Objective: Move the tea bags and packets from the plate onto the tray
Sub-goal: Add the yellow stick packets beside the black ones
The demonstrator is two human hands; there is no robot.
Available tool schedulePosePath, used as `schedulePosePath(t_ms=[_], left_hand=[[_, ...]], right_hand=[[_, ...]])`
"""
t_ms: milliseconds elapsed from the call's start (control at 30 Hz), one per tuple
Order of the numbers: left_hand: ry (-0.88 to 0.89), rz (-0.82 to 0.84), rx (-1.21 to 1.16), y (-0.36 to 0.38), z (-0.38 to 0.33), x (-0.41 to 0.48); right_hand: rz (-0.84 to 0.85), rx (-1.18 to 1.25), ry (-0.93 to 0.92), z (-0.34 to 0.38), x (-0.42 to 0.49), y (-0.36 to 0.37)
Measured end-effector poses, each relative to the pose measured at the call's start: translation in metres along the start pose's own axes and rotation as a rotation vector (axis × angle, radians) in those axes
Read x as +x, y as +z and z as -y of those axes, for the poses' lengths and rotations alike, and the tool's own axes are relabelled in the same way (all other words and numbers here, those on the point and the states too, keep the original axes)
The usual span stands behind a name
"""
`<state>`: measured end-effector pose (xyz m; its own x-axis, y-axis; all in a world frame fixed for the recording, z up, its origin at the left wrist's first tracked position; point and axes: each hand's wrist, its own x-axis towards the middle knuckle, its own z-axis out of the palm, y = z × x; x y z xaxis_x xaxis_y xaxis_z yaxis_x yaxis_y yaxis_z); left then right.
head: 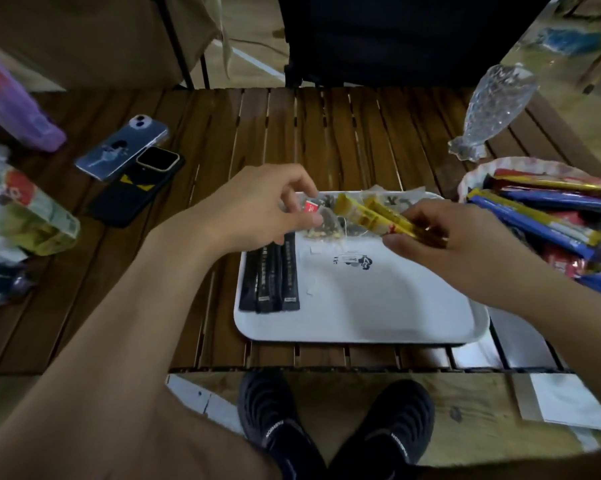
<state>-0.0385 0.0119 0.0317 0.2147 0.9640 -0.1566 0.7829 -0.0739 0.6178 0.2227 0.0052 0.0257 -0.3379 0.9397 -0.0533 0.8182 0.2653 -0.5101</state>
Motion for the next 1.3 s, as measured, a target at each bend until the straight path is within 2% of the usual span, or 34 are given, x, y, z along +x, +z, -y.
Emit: schedulePosePath(t_ms=[133, 233, 467, 600, 667, 767, 1033, 1200, 1300], left_hand=[[0.042, 0.034, -0.098, 0.003, -0.005, 0.001], [0.054, 0.038, -0.125, 0.003, -0.005, 0.002], [-0.055, 0.142, -0.125, -0.008, 0.010, 0.002], [-0.083, 0.108, -0.114, -0.004, 0.013, 0.006], [-0.105, 0.100, -0.111, 0.001, 0.013, 0.009], [-0.121, 0.113, -0.036, 0.011, 0.016, 0.014], [-0.091, -0.104, 0.171, 0.023, 0.015, 0.020], [-0.131, -0.077, 0.285, 0.020, 0.013, 0.012], [-0.189, 0.026, 0.311, 0.020, 0.012, 0.009]], right_hand=[[0.064, 0.033, 0.003, 0.005, 0.002, 0.013], [0.114, 0.159, 0.036, 0.010, 0.001, 0.018], [0.190, 0.422, 0.138, 0.011, 0.003, 0.021], [0.311, 0.475, 0.186, 0.012, 0.003, 0.039], [0.299, 0.525, 0.187, 0.016, 0.003, 0.050], [0.222, 0.438, 0.199, 0.020, 0.007, 0.065], [0.155, 0.297, 0.233, 0.009, 0.010, 0.068], [0.106, 0.298, 0.261, 0.004, 0.014, 0.074], [0.120, 0.397, 0.299, 0.006, 0.015, 0.078]])
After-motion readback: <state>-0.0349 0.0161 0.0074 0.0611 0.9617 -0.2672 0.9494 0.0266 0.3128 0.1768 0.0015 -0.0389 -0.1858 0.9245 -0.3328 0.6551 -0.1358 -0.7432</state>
